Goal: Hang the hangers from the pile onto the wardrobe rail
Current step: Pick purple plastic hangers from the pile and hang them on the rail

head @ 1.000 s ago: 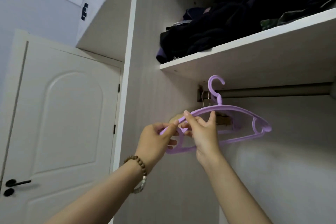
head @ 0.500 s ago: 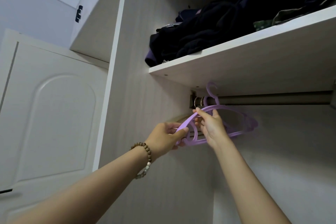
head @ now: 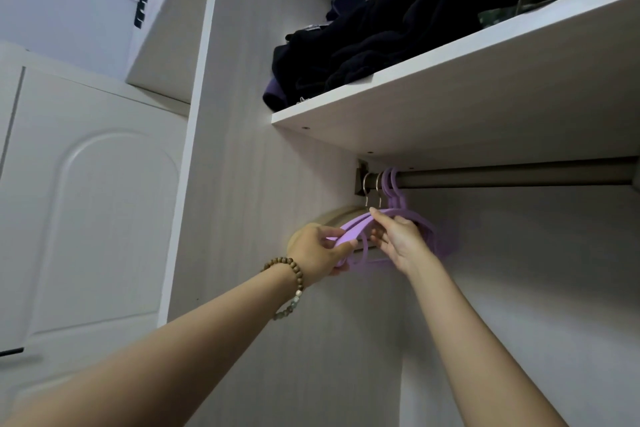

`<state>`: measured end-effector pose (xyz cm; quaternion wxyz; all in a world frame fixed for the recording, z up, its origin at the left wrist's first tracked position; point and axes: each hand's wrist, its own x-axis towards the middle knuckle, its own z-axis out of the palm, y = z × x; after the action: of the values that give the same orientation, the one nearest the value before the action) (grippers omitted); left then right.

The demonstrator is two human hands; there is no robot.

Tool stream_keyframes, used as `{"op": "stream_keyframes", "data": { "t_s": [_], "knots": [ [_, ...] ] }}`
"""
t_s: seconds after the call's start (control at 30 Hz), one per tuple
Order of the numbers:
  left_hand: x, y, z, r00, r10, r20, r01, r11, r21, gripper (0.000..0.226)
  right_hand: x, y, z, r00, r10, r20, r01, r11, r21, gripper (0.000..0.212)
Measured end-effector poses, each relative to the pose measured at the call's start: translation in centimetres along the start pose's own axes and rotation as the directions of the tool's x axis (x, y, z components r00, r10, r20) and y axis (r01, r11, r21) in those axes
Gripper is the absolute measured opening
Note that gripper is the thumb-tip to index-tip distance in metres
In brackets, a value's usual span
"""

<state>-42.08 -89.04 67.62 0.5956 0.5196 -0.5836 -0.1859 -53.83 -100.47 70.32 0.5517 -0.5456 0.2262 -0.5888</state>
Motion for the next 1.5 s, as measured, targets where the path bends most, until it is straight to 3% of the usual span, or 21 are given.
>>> {"op": "stream_keyframes", "data": {
  "t_s": [0.1, 0.23, 0.47, 0.6, 0.73, 0.9, 1.07, 1.23, 1.37, 1.5],
  "knots": [
    [-0.3, -0.5, 0.0, 1.0, 0.002, 0.016, -0.003, 0.998, 0.062, 0.042, -0.4, 0.9, 0.2, 1.0, -0.027, -0.006, 0.027, 0.995, -0.1, 0.075],
    [-1.4, -0.5, -1.0, 0.998, -0.02, 0.054, 0.013, 0.991, 0.13, 0.04, -1.5, 2.2, 1.0, 0.995, -0.095, -0.041, 0.085, 0.975, -0.205, 0.07],
    [-3.6, -0.3, -5.7, 0.999, -0.025, 0.035, 0.018, 0.98, 0.199, 0.03, -4.1, 3.0, 2.2, 0.971, -0.226, -0.074, 0.183, 0.909, -0.375, 0.106],
    [-5.2, 0.1, -9.4, 0.997, 0.053, -0.052, -0.04, 0.973, 0.226, 0.034, -7.3, 2.3, 4.4, 0.909, -0.415, -0.043, 0.339, 0.795, -0.503, 0.095],
    [-7.8, 0.7, -14.2, 0.957, 0.228, -0.18, -0.159, 0.929, 0.333, 0.038, -11.3, 1.8, 8.8, 0.785, -0.615, 0.076, 0.558, 0.648, -0.518, 0.076],
    [-13.1, 0.3, -22.7, 0.879, 0.356, -0.318, -0.176, 0.861, 0.478, 0.051, -17.0, 2.7, 17.2, 0.691, -0.667, 0.279, 0.699, 0.517, -0.494, 0.072],
    [-21.1, -1.6, -33.9, 0.839, 0.386, -0.384, -0.022, 0.729, 0.684, 0.059, -23.6, 6.0, 28.1, 0.634, -0.581, 0.51, 0.773, 0.471, -0.424, 0.067],
    [-31.5, -4.7, -45.9, 0.816, 0.32, -0.481, 0.231, 0.582, 0.779, 0.069, -31.6, 11.5, 40.6, 0.592, -0.483, 0.646, 0.79, 0.507, -0.346, 0.071],
    [-41.5, -8.0, -54.6, 0.771, 0.224, -0.596, 0.462, 0.448, 0.765, 0.082, -39.2, 16.9, 50.2, 0.519, -0.373, 0.769, 0.787, 0.56, -0.26, 0.072],
    [-52.3, -11.2, -61.5, 0.68, 0.116, -0.724, 0.666, 0.316, 0.676, 0.083, -47.5, 22.8, 58.4, 0.408, -0.263, 0.874, 0.775, 0.605, -0.18, 0.069]
  ]
}}
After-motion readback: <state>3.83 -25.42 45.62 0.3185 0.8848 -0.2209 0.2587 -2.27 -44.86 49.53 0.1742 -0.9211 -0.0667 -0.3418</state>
